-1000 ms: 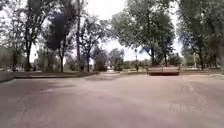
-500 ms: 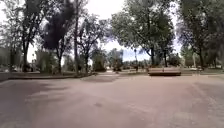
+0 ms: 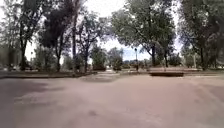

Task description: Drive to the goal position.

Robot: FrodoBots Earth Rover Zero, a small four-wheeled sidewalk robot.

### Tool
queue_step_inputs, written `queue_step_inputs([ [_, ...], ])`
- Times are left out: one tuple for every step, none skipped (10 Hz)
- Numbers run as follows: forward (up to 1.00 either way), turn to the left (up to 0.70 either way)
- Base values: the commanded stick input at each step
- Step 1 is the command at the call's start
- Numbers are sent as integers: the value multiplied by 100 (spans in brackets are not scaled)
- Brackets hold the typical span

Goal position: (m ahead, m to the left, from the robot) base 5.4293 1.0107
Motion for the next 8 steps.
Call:
queue_step_inputs([
  [85,0],
  [85,0],
  [85,0],
  [85,0],
  [85,0],
  [85,0],
  [85,0],
  [85,0],
])
